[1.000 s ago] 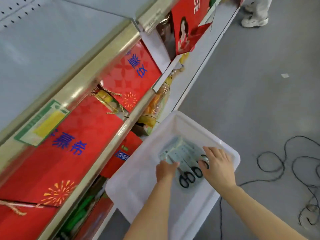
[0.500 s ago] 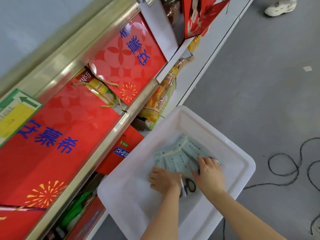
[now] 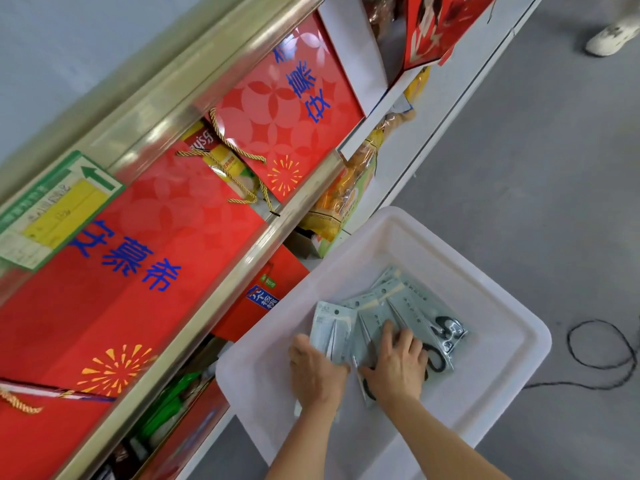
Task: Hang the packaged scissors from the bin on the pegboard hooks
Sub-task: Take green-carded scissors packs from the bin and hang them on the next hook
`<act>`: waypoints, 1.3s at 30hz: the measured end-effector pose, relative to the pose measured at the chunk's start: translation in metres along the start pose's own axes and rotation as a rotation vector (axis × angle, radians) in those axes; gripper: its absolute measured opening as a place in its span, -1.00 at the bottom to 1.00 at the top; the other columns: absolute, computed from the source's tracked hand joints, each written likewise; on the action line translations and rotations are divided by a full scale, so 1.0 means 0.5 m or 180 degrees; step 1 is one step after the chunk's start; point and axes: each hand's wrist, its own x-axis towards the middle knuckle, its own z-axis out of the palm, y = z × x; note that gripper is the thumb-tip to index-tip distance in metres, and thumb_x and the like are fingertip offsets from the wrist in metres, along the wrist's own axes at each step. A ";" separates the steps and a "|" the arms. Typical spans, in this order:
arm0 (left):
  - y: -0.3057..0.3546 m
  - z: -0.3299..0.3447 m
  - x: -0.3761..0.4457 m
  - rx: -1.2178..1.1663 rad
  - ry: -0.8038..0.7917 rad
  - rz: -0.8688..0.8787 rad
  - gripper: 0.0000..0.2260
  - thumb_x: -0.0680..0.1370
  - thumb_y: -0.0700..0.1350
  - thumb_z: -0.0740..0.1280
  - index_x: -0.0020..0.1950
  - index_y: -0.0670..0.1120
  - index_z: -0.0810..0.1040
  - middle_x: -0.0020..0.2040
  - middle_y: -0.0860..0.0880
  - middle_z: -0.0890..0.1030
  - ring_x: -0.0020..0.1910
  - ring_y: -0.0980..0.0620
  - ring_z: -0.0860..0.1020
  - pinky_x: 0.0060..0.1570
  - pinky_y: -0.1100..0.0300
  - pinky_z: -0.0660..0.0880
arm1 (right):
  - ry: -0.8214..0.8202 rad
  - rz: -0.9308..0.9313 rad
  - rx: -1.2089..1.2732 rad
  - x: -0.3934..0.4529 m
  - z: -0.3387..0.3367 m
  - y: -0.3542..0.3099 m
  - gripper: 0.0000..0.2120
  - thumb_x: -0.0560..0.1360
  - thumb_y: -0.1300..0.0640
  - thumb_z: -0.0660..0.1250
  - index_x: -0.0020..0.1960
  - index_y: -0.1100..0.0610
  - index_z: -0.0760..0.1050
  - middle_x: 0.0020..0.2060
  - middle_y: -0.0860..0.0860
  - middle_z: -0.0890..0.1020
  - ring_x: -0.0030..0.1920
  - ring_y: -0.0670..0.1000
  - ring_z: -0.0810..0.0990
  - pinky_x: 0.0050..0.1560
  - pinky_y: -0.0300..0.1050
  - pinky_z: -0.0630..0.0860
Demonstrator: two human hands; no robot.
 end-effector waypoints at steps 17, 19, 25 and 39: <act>-0.026 -0.273 -0.144 -0.3084 -0.0191 0.0613 -0.47 0.46 -0.16 0.49 0.35 0.16 0.42 0.15 0.13 0.65 0.11 0.22 0.60 0.06 0.34 0.54 | 0.0308 -0.0342 0.1913 -0.091 -0.179 -0.059 -0.35 0.46 0.21 0.37 0.47 -0.14 0.28 0.14 0.11 0.59 -0.03 0.17 0.61 -0.21 -0.05 0.47; -0.022 -0.328 -0.158 -0.3402 0.0075 0.0594 -0.46 0.47 -0.15 0.49 0.39 0.13 0.42 0.23 0.06 0.62 0.17 0.17 0.59 0.18 0.22 0.52 | 0.0464 -0.0415 0.2252 -0.118 -0.239 -0.088 -0.34 0.44 0.22 0.41 0.41 -0.23 0.28 0.04 0.10 0.62 -0.09 0.12 0.59 -0.18 -0.06 0.47; -0.002 -0.533 -0.204 -0.3938 0.1020 0.1086 -0.47 0.43 -0.17 0.52 0.34 0.17 0.50 0.17 0.13 0.65 0.16 0.15 0.61 0.16 0.16 0.54 | 0.0484 -0.0865 0.3436 -0.188 -0.431 -0.209 -0.33 0.37 0.14 0.50 0.33 -0.36 0.37 0.09 -0.22 0.65 0.08 -0.17 0.62 0.15 -0.05 0.55; -0.011 -1.024 -0.316 -0.4023 0.3173 0.1855 -0.51 0.60 -0.13 0.32 0.46 0.25 0.32 -0.44 0.14 0.19 -0.43 0.15 0.18 -0.38 0.39 0.22 | 0.0247 -0.3052 0.4507 -0.428 -0.854 -0.525 -0.40 0.43 0.32 0.45 0.37 -0.10 0.44 0.20 -0.18 0.58 0.04 -0.42 0.54 -0.08 -0.55 0.45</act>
